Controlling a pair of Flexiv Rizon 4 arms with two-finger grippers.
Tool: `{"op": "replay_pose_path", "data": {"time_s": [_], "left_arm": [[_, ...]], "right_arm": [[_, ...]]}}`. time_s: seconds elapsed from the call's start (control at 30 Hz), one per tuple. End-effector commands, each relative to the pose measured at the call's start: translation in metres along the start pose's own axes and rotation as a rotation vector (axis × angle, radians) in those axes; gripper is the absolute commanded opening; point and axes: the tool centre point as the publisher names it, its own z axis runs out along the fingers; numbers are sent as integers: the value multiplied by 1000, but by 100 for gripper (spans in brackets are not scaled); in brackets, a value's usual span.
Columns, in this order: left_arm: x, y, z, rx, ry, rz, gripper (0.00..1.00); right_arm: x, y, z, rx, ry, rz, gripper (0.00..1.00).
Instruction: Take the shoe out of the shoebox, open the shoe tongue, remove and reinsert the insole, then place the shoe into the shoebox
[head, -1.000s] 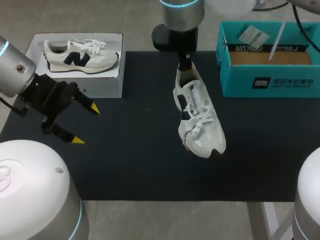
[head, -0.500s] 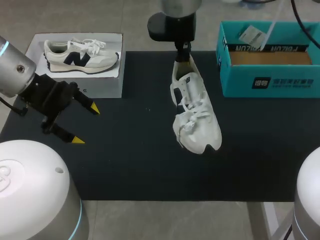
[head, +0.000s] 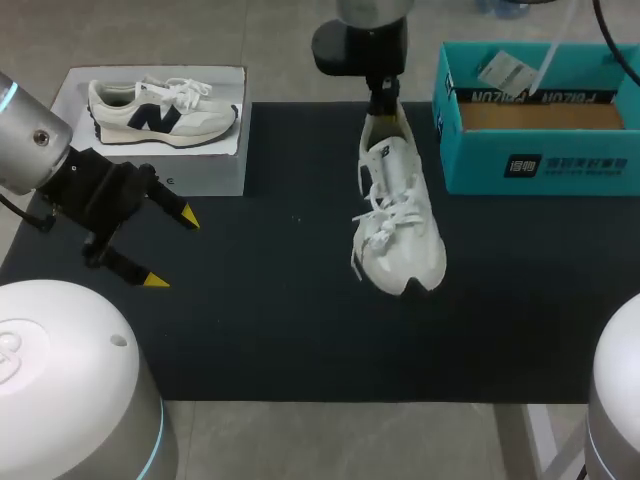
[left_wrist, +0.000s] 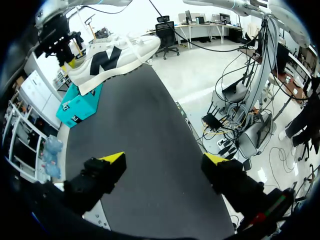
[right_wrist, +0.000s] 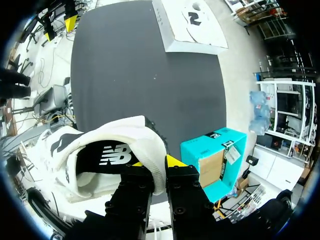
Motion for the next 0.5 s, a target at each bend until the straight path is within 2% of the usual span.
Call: {"op": "replay_pose_path", "data": {"time_s": [0.03, 0.23, 0.33, 0.5], "left_arm": [[0, 0, 0, -3, 1, 0, 100], [0, 0, 0, -3, 1, 0, 100], [0, 0, 0, -3, 1, 0, 100], [0, 0, 0, -3, 1, 0, 100]], "right_arm": [[-52, -67, 12, -47, 24, 15, 0], [-110, -133, 36, -42, 22, 81, 0], [-135, -157, 50, -41, 25, 112, 0], [-173, -186, 65, -27, 13, 127, 0]]}}
